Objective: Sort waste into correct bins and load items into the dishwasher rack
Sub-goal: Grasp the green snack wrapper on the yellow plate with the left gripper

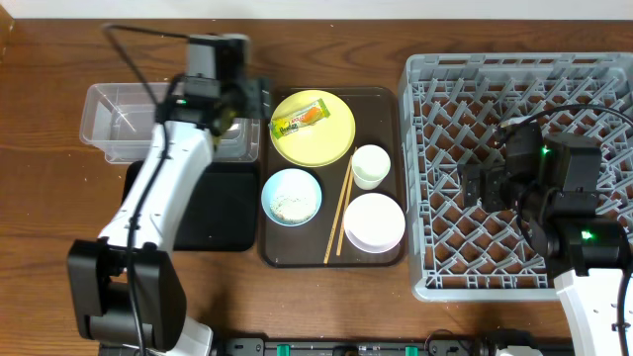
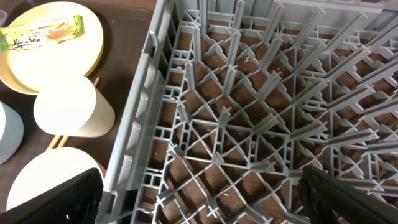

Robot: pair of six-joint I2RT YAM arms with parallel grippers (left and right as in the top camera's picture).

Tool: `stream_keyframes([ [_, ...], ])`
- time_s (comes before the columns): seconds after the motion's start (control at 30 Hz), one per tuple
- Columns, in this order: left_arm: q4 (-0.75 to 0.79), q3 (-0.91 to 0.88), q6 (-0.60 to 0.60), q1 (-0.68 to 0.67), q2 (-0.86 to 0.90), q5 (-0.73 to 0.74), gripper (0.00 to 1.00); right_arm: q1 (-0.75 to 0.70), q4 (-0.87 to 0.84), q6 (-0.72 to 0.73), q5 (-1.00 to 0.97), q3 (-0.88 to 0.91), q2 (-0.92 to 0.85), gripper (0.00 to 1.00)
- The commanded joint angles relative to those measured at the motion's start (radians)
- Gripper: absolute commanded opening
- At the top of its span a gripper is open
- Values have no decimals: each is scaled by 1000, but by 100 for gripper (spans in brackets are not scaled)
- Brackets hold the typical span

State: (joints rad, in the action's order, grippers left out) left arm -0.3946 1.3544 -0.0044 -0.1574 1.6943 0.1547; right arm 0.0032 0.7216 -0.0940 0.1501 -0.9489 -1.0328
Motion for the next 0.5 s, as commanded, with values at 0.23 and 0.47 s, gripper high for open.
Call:
stream_keyframes([
  [0.23,106,3,344,-111,169,62,79,-7,2,11,12,-25,7,99],
  [0.47,185,3,344,-120,270,50,79,-7,13,11,12,-25,7,99],
])
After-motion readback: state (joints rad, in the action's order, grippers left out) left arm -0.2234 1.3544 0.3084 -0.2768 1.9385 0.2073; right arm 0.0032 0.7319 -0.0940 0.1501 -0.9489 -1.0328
